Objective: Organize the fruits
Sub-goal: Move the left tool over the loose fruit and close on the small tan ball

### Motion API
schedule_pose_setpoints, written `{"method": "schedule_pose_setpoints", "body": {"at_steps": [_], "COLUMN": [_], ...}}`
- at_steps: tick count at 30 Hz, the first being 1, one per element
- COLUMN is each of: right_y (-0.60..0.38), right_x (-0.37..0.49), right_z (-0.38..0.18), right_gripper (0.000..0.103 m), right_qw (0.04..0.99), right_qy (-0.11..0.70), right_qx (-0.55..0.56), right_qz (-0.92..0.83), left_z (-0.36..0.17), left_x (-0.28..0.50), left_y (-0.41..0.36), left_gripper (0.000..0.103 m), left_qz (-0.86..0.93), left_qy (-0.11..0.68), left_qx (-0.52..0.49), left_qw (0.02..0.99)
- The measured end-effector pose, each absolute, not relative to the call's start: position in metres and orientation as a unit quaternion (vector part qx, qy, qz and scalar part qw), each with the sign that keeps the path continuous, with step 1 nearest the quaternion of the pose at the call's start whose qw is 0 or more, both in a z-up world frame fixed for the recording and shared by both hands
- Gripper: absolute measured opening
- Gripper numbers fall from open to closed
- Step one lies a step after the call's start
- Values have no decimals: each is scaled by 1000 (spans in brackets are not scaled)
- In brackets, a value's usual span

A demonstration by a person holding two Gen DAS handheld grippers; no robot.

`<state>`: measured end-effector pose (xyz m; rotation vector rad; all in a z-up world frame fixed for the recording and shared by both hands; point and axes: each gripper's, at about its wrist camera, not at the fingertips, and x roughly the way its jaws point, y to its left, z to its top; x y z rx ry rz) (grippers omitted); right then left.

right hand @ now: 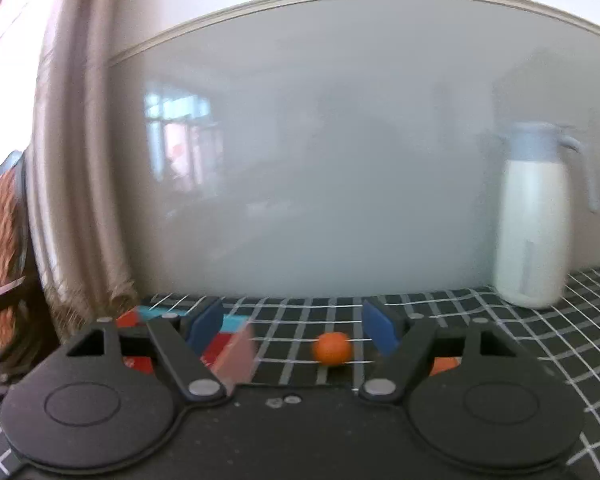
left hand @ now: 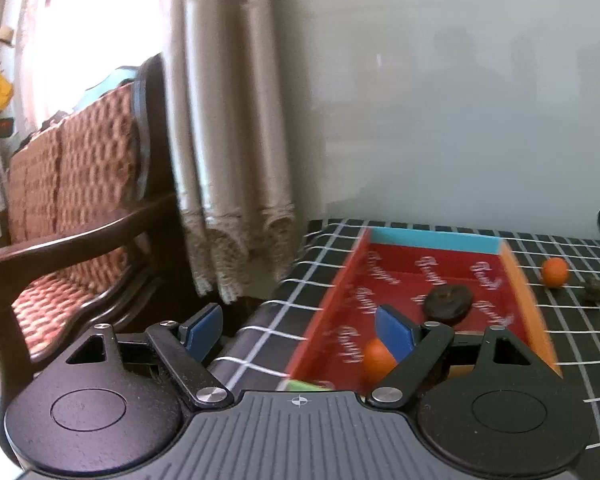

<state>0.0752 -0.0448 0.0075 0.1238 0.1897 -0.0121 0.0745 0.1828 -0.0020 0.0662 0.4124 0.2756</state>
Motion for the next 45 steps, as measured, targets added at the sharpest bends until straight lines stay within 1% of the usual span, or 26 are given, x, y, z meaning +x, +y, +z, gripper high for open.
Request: {"method": "schedule_pose_setpoints", "body": {"at_steps": [1,2,6,15,27,31,35,39,42,45], "right_y": [-54,-66,-100,-133,-177,-182,-184,-188,-193,-199], "right_x": [74,73,67,48,28,23,19,15,14,12], "right_z": [8,8,8,10,8,9,9,9,9,9], "right_gripper": [76,76,78,77,77,77,77,77,77,77], "right_qw": [993,991,988,989,987,987,988,988,988,987], "right_qy": [94,95,99,92,99,98,97,96,96,96], "right_qx": [74,87,112,92,84,78,71,61,60,61], "right_qz": [-12,-20,-47,-75,-98,-100,-101,-105,-109,-112], "left_z": [-1,1,6,6,-3,-15,-24,-32,-35,-39], "left_x": [74,72,69,72,68,71,71,69,72,74], "left_y": [175,169,149,100,21,2,-10,-28,-35,-43], "left_gripper": [96,103,103,103,103,103,103,103,103,103], "left_qz": [131,128,105,52,-15,-34,-61,-39,-49,-60], "left_qy": [201,195,184,194,184,204,232,237,260,262], "left_qx": [36,40,43,32,83,93,65,117,100,104], "left_qw": [970,972,976,979,979,974,968,964,959,957]}}
